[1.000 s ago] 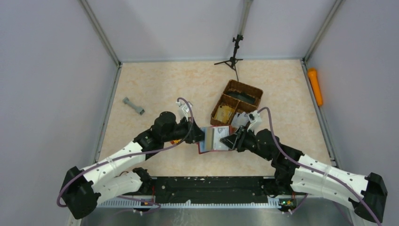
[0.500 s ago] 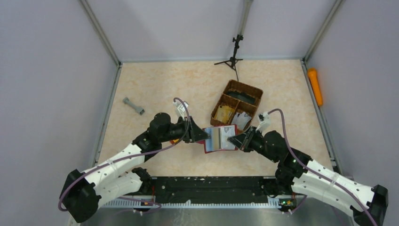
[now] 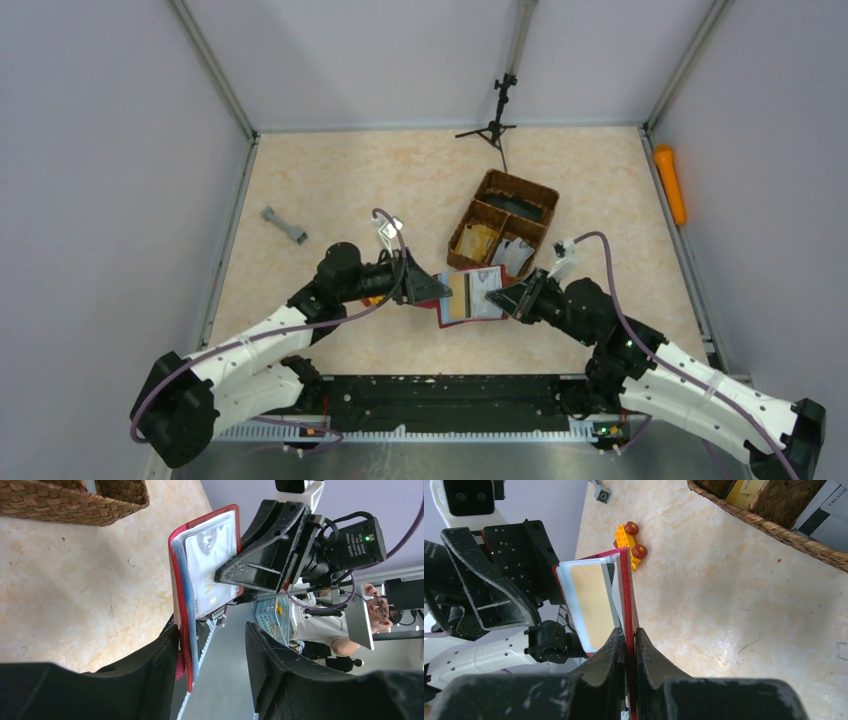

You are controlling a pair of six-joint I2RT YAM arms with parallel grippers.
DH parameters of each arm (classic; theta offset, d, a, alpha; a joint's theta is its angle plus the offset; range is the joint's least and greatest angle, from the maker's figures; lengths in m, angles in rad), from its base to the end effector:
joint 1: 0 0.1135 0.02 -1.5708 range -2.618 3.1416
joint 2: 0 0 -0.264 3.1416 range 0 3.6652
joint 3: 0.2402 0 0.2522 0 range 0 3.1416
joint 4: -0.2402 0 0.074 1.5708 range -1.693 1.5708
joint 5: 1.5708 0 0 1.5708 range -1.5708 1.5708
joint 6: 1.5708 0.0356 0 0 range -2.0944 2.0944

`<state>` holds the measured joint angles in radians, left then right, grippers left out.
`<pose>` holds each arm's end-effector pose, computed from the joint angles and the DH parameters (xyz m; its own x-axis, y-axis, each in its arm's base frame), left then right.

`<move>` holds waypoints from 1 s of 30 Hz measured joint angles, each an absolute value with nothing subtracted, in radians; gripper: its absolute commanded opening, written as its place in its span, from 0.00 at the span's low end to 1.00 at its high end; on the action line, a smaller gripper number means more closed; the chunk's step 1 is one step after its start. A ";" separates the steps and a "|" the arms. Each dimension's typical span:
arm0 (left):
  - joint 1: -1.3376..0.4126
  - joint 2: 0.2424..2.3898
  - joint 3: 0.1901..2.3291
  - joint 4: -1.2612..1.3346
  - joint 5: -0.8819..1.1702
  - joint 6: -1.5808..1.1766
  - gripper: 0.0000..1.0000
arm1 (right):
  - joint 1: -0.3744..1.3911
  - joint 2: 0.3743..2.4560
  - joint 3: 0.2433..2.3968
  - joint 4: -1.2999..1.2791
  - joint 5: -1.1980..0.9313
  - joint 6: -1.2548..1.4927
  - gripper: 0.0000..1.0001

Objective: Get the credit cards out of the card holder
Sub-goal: Remove the credit card from the card holder.

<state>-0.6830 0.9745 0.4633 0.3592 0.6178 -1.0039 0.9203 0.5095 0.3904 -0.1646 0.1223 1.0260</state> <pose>0.1550 -0.1527 0.2488 -0.8717 -0.1772 -0.4568 0.4157 0.2261 -0.8809 0.0912 0.1126 0.2421 -0.7027 0.4783 -0.5267 -0.2276 0.5503 0.8034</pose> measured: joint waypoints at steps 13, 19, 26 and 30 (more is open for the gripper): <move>-0.682 1.083 0.464 0.329 0.604 -0.963 0.14 | 0.919 0.504 0.379 -0.150 0.089 1.031 0.00; -0.683 1.055 0.464 0.313 0.603 -0.938 0.05 | 0.918 0.504 0.380 -0.187 0.114 1.007 0.25; -0.682 1.021 0.464 0.278 0.594 -0.917 0.05 | 0.911 0.537 0.441 -0.302 0.196 0.915 0.76; -0.682 1.021 0.464 0.259 0.587 -0.912 0.06 | 0.911 0.553 0.495 -0.366 0.215 0.836 0.57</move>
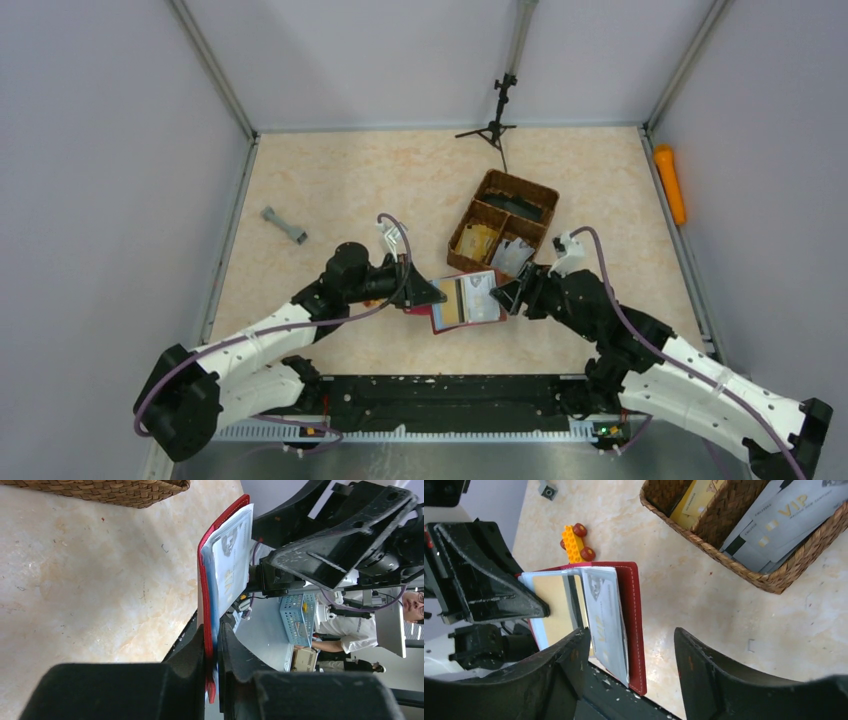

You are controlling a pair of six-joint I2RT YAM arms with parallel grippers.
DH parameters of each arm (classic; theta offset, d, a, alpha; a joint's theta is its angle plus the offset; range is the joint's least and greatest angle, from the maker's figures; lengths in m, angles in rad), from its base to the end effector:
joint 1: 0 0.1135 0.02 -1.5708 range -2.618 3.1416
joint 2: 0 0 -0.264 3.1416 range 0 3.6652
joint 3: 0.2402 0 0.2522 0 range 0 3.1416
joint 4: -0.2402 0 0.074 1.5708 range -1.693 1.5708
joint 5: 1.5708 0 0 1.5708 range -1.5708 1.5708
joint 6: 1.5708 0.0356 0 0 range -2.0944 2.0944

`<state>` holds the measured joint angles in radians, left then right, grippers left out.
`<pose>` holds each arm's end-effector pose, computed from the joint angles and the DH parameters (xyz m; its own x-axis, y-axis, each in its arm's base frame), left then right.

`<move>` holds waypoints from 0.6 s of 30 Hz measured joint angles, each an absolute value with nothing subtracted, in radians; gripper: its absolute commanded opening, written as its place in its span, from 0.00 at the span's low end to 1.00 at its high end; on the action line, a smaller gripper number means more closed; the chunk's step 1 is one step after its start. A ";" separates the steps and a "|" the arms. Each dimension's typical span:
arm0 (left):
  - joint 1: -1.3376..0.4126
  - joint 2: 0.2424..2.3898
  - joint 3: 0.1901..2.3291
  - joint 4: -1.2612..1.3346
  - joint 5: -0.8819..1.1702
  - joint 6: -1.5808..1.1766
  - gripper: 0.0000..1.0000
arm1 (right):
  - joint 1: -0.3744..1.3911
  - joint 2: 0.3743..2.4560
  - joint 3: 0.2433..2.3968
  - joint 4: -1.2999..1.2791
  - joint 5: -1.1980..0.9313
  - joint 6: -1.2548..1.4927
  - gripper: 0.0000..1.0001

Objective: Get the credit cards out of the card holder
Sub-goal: Remove the credit card from the card holder.

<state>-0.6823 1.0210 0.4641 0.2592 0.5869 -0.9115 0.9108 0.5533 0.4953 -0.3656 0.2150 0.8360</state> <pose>0.1589 -0.1545 0.2297 -0.8793 -0.1336 -0.4572 0.3934 0.3376 -0.8552 0.0934 0.1080 0.2532 -0.6531 0.3407 -0.6762 -0.2505 0.7455 0.6176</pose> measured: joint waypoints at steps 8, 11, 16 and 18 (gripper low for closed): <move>-0.682 1.047 0.477 0.253 0.583 -0.907 0.06 | 0.908 0.550 0.557 -0.374 0.159 0.730 0.49; -0.682 1.066 0.477 0.263 0.596 -0.910 0.05 | 0.907 0.575 0.550 -0.300 0.059 0.721 0.46; -0.682 1.079 0.477 0.327 0.635 -0.935 0.04 | 0.907 0.717 0.540 -0.170 -0.071 0.731 0.53; -0.682 1.079 0.477 0.354 0.647 -0.944 0.05 | 0.907 0.759 0.530 -0.157 -0.086 0.743 0.54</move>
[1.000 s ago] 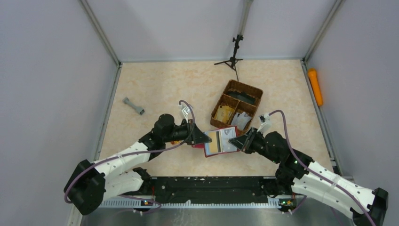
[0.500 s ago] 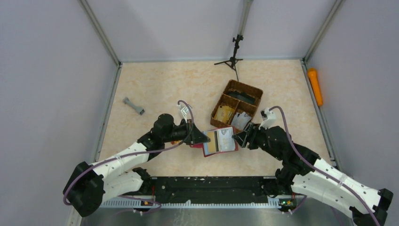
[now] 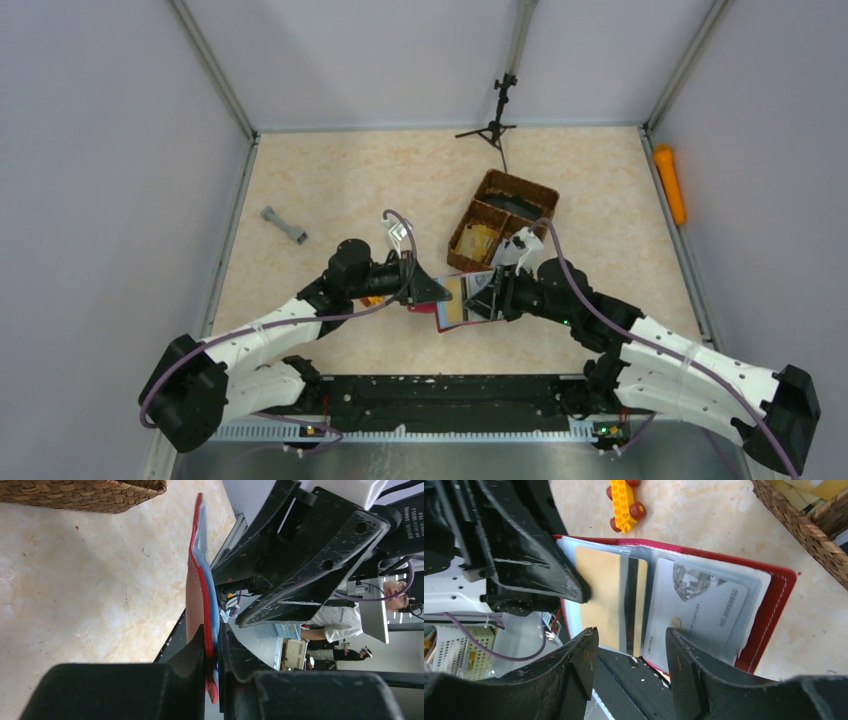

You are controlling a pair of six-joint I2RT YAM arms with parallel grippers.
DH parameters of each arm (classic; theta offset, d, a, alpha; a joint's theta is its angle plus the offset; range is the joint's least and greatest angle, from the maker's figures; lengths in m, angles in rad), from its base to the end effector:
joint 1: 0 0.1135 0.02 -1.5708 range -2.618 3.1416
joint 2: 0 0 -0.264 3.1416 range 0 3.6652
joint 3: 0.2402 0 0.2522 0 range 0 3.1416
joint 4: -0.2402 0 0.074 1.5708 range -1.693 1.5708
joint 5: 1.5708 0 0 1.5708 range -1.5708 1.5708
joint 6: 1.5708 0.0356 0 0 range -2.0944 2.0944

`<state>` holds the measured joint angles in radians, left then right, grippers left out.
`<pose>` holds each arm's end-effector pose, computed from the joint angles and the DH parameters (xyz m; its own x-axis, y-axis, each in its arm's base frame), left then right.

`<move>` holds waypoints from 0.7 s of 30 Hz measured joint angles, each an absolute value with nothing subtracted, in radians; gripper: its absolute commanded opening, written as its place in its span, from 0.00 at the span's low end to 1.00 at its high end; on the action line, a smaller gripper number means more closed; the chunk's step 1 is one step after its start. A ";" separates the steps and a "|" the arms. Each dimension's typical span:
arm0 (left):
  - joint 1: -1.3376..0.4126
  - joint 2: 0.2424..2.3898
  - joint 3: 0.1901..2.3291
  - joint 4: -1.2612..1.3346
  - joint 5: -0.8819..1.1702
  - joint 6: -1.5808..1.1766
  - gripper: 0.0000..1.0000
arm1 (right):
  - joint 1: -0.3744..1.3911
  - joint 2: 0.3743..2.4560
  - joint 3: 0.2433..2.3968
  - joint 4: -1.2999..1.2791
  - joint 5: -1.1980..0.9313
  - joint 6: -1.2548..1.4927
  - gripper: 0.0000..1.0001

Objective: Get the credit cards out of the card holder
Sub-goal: Remove the credit card from the card holder.

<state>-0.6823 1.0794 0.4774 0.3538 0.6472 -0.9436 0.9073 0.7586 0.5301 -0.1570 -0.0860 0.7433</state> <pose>0.1654 -0.1621 0.2318 -0.8865 -0.1120 -0.4490 0.4071 0.2725 -0.8718 0.1097 0.1453 0.2569 -0.7349 0.1547 -0.6603 -0.4573 0.6061 0.6508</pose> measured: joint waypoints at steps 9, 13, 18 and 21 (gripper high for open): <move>-0.680 1.062 0.477 0.404 0.676 -0.981 0.05 | 0.899 0.738 0.466 -0.067 -0.139 0.817 0.49; -0.678 1.060 0.471 0.461 0.695 -1.011 0.05 | 0.885 0.697 0.427 0.019 -0.188 0.867 0.38; -0.675 1.047 0.460 0.539 0.731 -1.053 0.05 | 0.876 0.641 0.366 0.142 -0.222 0.935 0.33; -0.675 1.028 0.453 0.564 0.747 -1.065 0.06 | 0.875 0.582 0.305 0.234 -0.230 0.991 0.28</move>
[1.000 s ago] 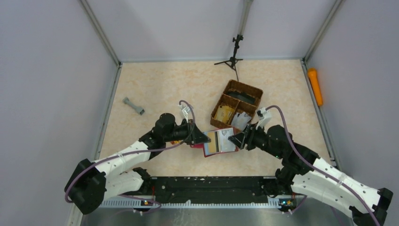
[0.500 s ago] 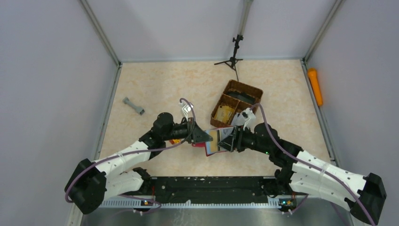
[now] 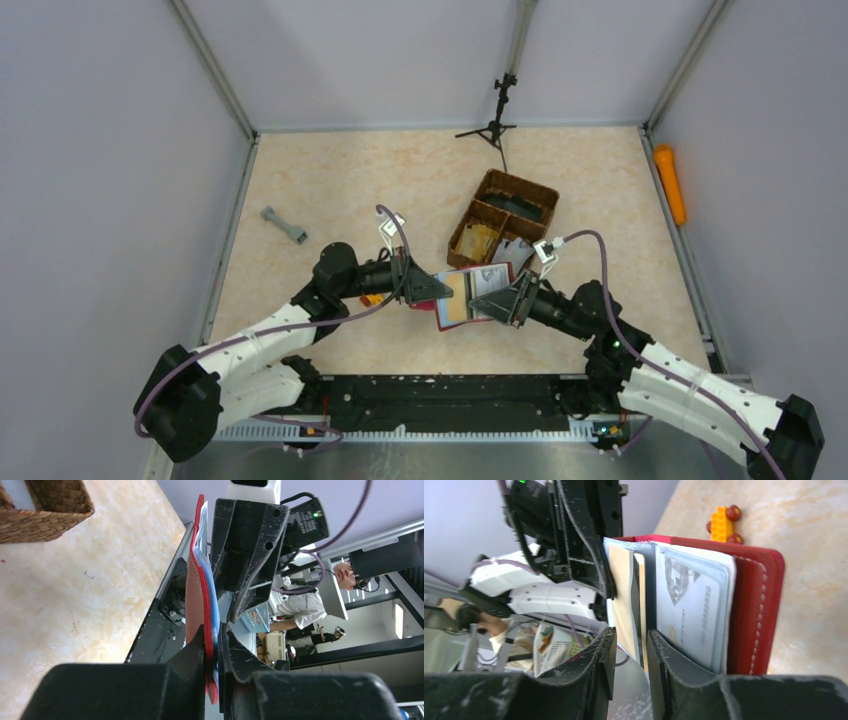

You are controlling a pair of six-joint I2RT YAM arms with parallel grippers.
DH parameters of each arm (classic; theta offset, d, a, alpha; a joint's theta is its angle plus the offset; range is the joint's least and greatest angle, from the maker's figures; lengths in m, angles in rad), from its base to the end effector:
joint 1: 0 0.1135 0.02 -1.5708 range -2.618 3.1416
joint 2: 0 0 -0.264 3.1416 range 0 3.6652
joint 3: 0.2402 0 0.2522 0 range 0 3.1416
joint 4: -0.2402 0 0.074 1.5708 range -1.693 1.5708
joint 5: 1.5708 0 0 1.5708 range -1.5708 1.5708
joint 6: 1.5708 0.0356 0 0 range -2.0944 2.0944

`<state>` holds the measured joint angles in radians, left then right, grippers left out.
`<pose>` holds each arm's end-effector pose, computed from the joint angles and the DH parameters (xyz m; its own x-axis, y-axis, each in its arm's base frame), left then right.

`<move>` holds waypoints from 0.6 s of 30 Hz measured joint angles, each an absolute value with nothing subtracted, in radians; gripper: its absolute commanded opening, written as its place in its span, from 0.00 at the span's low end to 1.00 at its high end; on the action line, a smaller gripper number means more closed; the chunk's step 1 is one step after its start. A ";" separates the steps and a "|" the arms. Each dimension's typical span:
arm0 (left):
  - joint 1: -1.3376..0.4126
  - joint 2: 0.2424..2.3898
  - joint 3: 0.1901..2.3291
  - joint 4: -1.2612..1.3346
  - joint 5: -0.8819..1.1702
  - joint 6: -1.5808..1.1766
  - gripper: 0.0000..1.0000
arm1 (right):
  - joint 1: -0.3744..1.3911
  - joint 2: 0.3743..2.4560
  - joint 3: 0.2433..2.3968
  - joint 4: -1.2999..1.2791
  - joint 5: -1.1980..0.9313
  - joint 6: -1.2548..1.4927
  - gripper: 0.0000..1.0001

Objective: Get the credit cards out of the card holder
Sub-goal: Remove the credit card from the card holder.

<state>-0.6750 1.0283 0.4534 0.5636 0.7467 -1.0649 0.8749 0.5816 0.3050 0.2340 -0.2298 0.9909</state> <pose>0.1582 -0.1576 0.2556 -0.8693 -0.1265 -0.4779 0.4715 0.0782 -0.8784 0.0964 0.1280 0.2447 -0.7621 0.3582 -0.5393 -0.4666 0.2737 0.8411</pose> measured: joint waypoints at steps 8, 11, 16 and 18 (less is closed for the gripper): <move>-0.675 0.994 0.447 0.629 0.770 -1.092 0.07 | 0.875 0.504 0.231 0.397 -0.231 1.082 0.13; -0.675 0.992 0.447 0.642 0.775 -1.098 0.07 | 0.875 0.513 0.231 0.413 -0.231 1.093 0.13; -0.674 0.992 0.447 0.658 0.785 -1.105 0.10 | 0.874 0.544 0.231 0.438 -0.236 1.098 0.00; -0.670 0.992 0.447 0.659 0.788 -1.105 0.16 | 0.874 0.545 0.231 0.442 -0.237 1.102 0.00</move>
